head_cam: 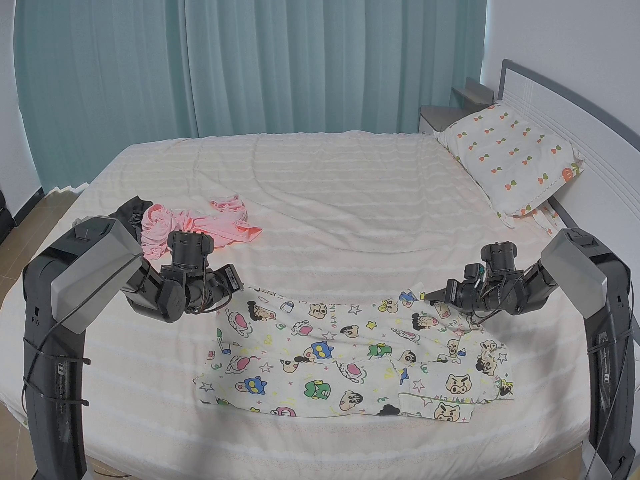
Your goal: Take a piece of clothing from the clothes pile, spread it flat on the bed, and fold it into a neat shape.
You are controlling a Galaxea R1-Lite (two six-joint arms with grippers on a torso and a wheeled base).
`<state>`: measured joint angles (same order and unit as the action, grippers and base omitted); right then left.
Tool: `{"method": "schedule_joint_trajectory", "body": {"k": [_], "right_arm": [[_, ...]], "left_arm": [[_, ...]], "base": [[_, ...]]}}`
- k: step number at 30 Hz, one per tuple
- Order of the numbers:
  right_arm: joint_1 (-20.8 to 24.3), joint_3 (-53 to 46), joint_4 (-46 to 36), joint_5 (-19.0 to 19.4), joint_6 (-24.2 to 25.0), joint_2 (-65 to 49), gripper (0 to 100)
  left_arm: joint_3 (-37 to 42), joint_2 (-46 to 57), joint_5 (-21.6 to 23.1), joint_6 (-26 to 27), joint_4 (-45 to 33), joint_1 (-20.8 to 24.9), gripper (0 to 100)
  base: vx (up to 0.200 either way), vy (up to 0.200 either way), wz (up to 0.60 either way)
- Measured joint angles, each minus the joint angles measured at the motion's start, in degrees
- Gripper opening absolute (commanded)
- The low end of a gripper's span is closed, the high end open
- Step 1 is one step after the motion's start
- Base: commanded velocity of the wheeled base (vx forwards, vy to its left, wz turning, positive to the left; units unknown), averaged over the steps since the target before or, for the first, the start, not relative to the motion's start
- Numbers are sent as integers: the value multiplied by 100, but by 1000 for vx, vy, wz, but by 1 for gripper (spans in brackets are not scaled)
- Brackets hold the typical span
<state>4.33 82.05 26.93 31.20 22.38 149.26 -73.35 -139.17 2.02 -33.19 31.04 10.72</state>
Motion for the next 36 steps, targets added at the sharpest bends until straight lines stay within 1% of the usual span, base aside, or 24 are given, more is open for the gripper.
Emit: {"method": "schedule_joint_trajectory", "body": {"k": [8, 11, 13, 16, 20, 24, 31, 36], "right_arm": [[-83, -57, 51, 77, -22, 11, 0], [-144, -232, 310, 347, -2, -61, 0], [-196, -455, 618, 523, 20, -133, 0], [-273, -816, 1141, 703, 44, -246, 0], [-349, -1257, 1508, 975, 63, -441, 0], [-389, -1510, 1613, 1163, 72, -649, 0], [-482, -1742, 1640, 1235, 72, -951, 0], [-553, -1985, 1657, 1454, 50, -1139, 0]], "left_arm": [[41, -2, 5, 0, 41, 2, 0], [67, 11, 32, -16, 101, 2, 0], [94, 24, 35, -20, 119, 5, 0], [127, 59, 54, -33, 150, 15, 0], [157, 143, 84, -52, 356, 41, 0], [180, 221, 87, -55, 678, 89, 0], [288, 356, 84, -30, 752, 149, 0], [329, 389, 77, -13, 767, 152, 0]], "base": [[0, 0, 0], [0, 0, 0], [0, 0, 0], [0, 0, 0], [0, 0, 0], [0, 0, 0], [0, 0, 0], [0, 0, 0]]}}
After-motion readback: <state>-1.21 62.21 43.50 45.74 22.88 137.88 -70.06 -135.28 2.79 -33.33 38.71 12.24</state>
